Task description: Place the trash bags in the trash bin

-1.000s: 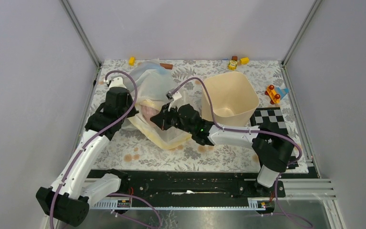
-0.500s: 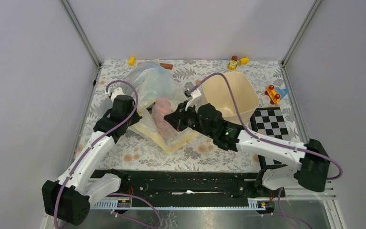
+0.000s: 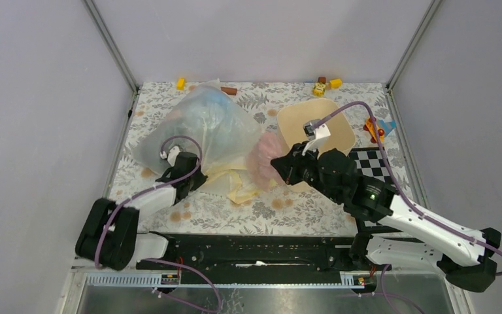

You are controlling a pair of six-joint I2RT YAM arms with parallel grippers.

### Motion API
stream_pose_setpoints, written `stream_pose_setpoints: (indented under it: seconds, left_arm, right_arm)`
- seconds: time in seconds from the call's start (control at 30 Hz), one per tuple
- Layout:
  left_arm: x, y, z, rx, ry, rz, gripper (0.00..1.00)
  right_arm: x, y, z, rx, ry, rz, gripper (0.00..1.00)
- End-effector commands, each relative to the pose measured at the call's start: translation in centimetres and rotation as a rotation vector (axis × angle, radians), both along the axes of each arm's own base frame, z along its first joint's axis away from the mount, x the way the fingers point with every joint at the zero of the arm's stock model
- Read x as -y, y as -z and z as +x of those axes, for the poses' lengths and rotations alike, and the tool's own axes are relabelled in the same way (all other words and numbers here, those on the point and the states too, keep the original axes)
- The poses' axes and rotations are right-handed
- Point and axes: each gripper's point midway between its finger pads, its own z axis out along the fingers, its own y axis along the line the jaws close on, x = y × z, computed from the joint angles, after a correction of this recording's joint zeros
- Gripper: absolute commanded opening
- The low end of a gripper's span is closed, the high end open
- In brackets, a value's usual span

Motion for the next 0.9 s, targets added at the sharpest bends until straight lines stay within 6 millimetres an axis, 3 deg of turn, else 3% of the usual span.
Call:
stream_pose_setpoints:
  seconds: [0.0, 0.1, 0.2, 0.33, 0.43, 0.53, 0.63, 0.73, 0.87]
  left_arm:
    - [-0.1, -2.3, 6.0, 0.112, -0.048, 0.041, 0.00]
    - [-3.0, -1.3, 7.5, 0.015, -0.110, 0.162, 0.00]
    - [-5.9, -1.5, 8.7, -0.012, -0.181, 0.267, 0.00]
    - [-10.1, -2.1, 8.8, -0.034, -0.328, 0.322, 0.00]
    - [-11.5, -2.5, 8.4, -0.034, -0.374, 0.310, 0.03]
    - [-9.4, -4.0, 8.1, 0.034, -0.287, 0.264, 0.16]
    - [-6.1, -7.7, 8.2, 0.181, -0.182, 0.173, 0.45]
    - [-2.6, -11.2, 7.8, 0.247, -0.025, 0.105, 0.62]
    - [0.0, -14.0, 6.3, 0.303, 0.114, 0.051, 0.68]
  right_arm:
    - [3.9, 1.5, -1.0, -0.071, 0.076, -0.118, 0.11]
    - [4.9, 2.5, -1.6, -0.107, 0.080, -0.156, 0.11]
    - [5.4, 3.5, -1.9, -0.134, 0.082, -0.190, 0.11]
    - [6.8, 6.2, -1.7, -0.177, 0.139, -0.295, 0.11]
    - [8.3, 8.3, -1.2, -0.189, 0.211, -0.358, 0.10]
    - [9.9, 9.4, -0.6, -0.162, 0.279, -0.402, 0.09]
    - [12.2, 9.5, 0.8, -0.108, 0.413, -0.445, 0.04]
    - [13.4, 9.6, 1.6, -0.089, 0.480, -0.464, 0.02]
    - [14.8, 11.0, 1.7, -0.092, 0.544, -0.470, 0.02]
